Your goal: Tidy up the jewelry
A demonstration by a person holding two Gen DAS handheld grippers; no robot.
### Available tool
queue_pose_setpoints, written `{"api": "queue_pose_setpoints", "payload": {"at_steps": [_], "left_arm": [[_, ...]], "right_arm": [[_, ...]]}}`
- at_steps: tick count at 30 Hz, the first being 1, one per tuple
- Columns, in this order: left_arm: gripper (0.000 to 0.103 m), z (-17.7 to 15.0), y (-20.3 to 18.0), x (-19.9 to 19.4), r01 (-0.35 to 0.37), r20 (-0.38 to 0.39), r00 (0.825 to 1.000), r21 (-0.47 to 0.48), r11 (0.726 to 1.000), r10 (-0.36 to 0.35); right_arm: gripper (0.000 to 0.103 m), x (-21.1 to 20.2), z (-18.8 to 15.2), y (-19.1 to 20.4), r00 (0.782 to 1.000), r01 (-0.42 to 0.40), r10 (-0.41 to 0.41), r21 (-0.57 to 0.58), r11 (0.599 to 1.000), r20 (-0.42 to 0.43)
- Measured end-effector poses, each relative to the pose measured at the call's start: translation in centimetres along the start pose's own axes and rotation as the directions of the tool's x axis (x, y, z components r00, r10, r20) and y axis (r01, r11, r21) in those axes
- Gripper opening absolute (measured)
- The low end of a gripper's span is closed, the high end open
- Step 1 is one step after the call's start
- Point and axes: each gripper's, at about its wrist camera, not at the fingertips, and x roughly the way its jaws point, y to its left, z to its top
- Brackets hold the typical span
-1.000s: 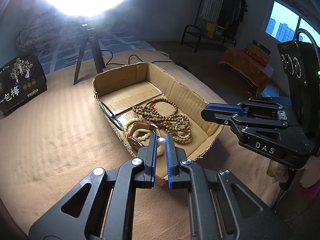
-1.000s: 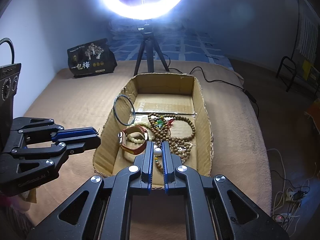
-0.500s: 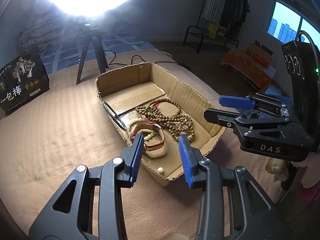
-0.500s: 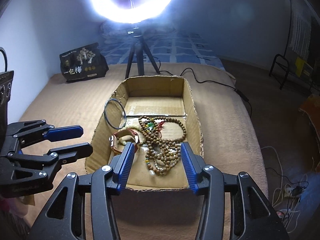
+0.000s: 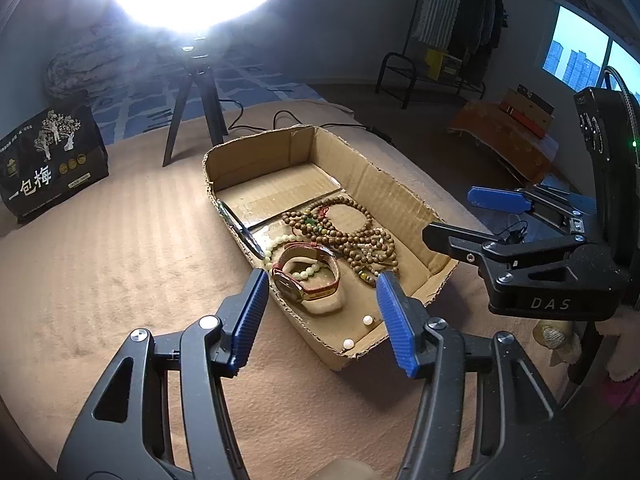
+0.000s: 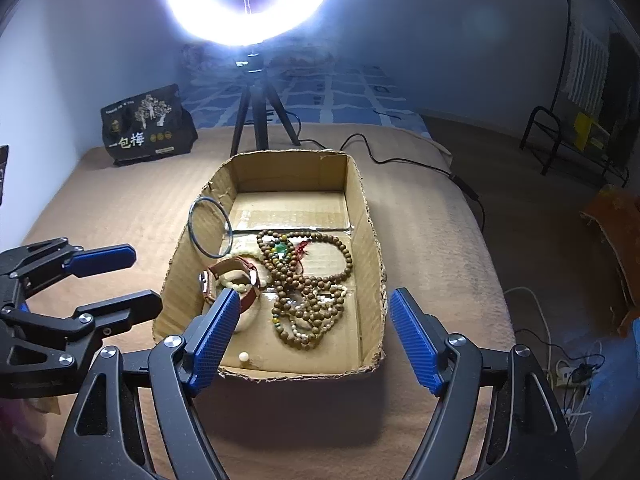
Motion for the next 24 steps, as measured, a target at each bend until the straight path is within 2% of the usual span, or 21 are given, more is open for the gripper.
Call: {"api": "queue_pose_setpoints", "payload": {"at_steps": [14, 24], "left_arm": [[0.062, 0.2, 0.1, -1.7, -0.024, 0.02, 1.0, 0.002, 1.0, 0.024], [0.063, 1.1, 0.3, -5.9, -0.062, 0.067, 0.996, 0.01, 0.998, 0.062]], "right_arm": [[0.077, -1.1, 0.4, 0.7, 1.0, 0.022, -0.022, 0.0, 1.0, 0.0], [0.077, -4.0, 1.2, 1.5, 0.999, 0.035, -0.035, 0.005, 0.999, 0.041]]}}
